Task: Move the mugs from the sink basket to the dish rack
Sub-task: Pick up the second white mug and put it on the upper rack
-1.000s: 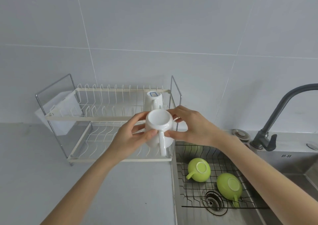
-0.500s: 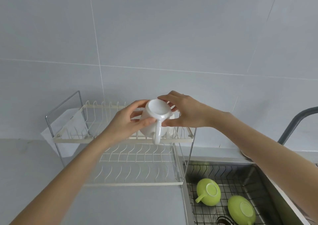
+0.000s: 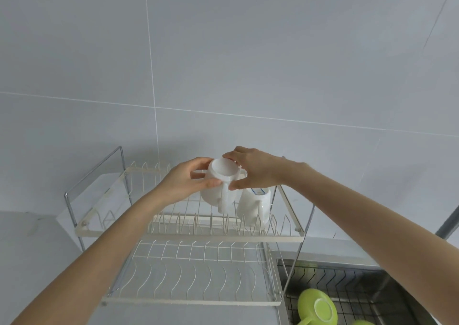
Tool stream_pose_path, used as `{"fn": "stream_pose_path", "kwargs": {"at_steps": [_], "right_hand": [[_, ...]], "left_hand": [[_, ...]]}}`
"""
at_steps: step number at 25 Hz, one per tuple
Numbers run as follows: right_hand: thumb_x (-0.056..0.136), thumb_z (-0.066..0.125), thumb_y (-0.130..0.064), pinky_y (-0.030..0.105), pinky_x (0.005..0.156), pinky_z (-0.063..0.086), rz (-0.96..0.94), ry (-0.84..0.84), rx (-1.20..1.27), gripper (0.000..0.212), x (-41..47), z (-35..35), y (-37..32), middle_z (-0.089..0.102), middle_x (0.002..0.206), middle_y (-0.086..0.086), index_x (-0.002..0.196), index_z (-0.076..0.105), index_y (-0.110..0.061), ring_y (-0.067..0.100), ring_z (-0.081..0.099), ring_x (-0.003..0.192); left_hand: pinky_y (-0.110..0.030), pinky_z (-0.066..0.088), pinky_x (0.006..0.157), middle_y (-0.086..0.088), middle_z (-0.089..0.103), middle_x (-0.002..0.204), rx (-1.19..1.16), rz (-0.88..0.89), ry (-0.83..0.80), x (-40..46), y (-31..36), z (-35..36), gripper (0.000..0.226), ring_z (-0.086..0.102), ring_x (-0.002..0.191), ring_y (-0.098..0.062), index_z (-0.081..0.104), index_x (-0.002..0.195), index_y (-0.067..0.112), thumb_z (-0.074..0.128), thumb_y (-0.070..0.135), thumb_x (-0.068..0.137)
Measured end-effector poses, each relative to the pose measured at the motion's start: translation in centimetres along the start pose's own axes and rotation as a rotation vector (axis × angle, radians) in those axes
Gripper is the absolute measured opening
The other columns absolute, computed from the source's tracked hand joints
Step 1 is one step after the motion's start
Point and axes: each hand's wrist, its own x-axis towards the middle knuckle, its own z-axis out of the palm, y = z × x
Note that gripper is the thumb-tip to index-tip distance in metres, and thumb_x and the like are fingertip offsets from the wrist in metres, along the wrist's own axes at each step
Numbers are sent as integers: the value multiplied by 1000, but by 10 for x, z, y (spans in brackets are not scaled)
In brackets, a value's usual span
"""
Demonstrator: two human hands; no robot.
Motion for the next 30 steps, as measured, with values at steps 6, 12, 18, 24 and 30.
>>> {"fn": "stream_pose_path", "kwargs": {"at_steps": [6, 12, 18, 24, 30], "right_hand": [[85, 62, -34, 35, 98, 38, 42, -104, 56, 71, 18, 34, 6, 44, 135, 8, 143, 25, -17, 27, 44, 123], [86, 61, -33, 38, 98, 39, 41, -135, 46, 67, 25, 49, 4, 44, 134, 9, 142, 28, -17, 28, 45, 122], [87, 59, -32, 39, 99, 40, 36, -151, 62, 65, 23, 51, 2, 46, 133, 11, 142, 29, -16, 28, 45, 122], [89, 56, -32, 40, 101, 41, 34, -150, 38, 65, 18, 55, -1, 39, 141, 10, 143, 24, -14, 29, 45, 123], [92, 52, -30, 39, 109, 35, 36, -138, 9, 66, 7, 46, -1, 26, 152, 5, 146, 18, -14, 26, 37, 134]], "left_hand": [[-36, 44, 102, -2, 62, 120, 4, -163, -132, 14, -27, 1, 45, 59, 111, -16, 58, 106, 27, 78, 29, 66], [-15, 45, 82, -2, 60, 111, 82, -187, -152, 15, -38, 5, 40, 56, 106, -18, 57, 115, 12, 70, 12, 77], [-26, 39, 95, 0, 58, 111, 150, -227, -184, 15, -39, 4, 43, 52, 110, -14, 53, 120, 14, 67, 16, 80], [-31, 42, 100, -5, 58, 125, 225, -246, -196, 11, -36, 3, 44, 53, 117, -17, 50, 123, 18, 65, 21, 82], [-30, 36, 101, -5, 42, 142, 366, -263, -185, 7, -17, 4, 58, 48, 124, -22, 29, 139, 16, 54, 25, 89]]}}
